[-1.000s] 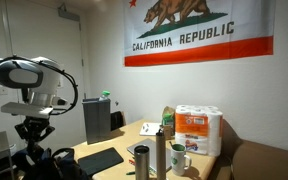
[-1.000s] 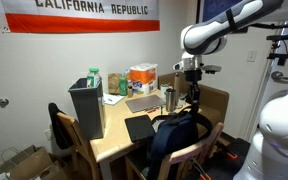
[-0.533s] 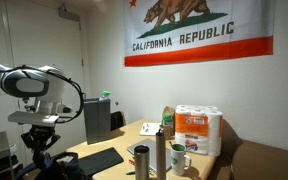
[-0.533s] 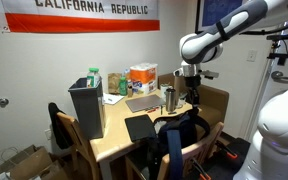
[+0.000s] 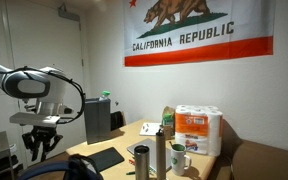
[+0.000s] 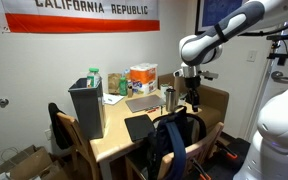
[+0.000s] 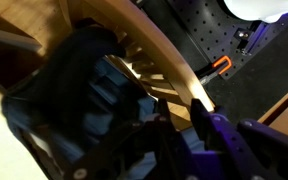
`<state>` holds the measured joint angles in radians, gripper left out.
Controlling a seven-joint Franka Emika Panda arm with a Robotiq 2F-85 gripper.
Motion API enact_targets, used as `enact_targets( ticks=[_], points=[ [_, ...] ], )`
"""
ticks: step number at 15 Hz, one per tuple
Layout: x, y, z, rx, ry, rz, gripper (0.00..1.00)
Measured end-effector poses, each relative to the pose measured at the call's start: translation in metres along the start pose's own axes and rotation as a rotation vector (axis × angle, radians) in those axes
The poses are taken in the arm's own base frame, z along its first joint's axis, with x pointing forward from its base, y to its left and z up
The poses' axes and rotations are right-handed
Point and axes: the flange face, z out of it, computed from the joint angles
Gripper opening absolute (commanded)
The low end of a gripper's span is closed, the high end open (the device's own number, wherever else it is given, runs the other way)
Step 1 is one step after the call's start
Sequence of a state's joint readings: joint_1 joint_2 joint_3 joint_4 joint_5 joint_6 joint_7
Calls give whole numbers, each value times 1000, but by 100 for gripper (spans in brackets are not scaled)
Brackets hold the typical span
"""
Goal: Move the backpack from the table to the seat of the chair
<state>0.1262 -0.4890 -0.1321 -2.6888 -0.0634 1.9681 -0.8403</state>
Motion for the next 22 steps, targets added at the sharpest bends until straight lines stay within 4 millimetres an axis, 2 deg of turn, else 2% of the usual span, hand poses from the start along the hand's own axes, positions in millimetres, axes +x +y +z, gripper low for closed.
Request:
enact_targets(
  ticks=[5,8,14,22],
  points=[
    [2,-2,-12,-30,10,-1,99],
    [6,-5,-29,-63,27,25,100],
    [21,-12,-79,-160,80,197,100],
    [35,-19,-118,-235,141,427,100]
  ],
)
